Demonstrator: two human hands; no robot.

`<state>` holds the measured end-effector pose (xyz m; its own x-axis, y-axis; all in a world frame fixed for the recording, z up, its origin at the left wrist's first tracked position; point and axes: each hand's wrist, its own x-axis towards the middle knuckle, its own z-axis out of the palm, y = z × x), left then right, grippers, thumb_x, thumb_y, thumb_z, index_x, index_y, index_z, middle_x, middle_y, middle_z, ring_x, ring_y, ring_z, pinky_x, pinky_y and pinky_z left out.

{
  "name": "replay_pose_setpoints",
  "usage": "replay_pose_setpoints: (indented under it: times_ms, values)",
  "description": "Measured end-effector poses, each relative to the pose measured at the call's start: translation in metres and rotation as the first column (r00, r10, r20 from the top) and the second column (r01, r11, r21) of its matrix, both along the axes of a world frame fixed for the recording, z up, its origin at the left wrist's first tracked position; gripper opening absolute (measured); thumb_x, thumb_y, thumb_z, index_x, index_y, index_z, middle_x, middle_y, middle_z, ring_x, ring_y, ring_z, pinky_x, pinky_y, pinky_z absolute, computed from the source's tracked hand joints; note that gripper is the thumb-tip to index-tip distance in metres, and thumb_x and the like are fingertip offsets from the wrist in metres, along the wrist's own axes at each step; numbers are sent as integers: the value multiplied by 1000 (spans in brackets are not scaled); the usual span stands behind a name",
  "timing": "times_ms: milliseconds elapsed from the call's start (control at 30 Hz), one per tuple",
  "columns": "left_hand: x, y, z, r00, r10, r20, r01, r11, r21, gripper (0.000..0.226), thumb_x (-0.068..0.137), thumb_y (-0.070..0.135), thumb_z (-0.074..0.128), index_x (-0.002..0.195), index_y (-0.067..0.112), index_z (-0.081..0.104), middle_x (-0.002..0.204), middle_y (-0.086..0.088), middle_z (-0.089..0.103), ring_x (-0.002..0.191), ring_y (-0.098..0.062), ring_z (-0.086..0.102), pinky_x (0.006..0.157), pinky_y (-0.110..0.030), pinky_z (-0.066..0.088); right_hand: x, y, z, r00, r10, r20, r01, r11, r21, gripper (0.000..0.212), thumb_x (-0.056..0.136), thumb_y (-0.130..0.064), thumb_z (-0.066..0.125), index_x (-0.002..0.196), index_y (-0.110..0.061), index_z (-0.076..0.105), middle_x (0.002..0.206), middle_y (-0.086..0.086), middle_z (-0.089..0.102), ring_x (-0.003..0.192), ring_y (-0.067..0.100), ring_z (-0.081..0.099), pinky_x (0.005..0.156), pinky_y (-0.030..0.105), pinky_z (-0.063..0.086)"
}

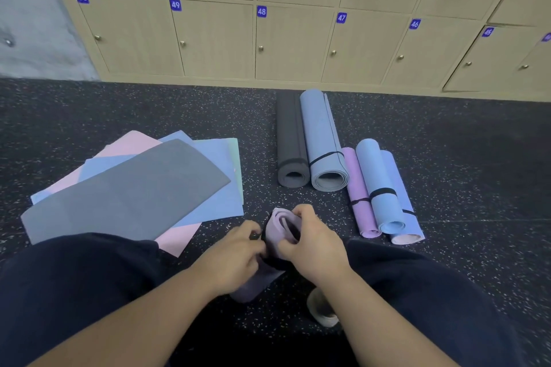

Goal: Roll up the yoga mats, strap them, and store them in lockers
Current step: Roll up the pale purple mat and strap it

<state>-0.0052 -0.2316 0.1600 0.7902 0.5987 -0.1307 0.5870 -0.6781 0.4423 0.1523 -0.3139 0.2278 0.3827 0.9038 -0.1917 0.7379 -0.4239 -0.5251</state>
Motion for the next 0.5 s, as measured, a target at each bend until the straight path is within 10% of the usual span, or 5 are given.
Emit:
replay_pose_setpoints:
  times_ms: [200, 500]
  values:
    - [-4, -15, 10, 998, 1, -56, 6, 991, 134, 40, 81, 47, 38, 112, 29, 56, 124, 6, 31, 114, -16, 35, 93, -35, 41, -10, -2, 13, 1000, -17, 26, 15, 998, 61, 35, 87, -43, 54, 115, -26, 40, 107, -4, 62, 97, 27, 60, 74, 32, 38]
    - [-14, -9, 75, 893, 28, 448, -47, 998, 31, 21, 87, 48, 46, 95, 31, 56, 149, 10, 28, 132, 2, 33, 102, -20, 32, -19, -11, 69, 993, -115, 9, 104, 926, 364, 42, 84, -42, 57, 122, -32, 42, 116, -9, 61, 104, 23, 58, 84, 32, 42]
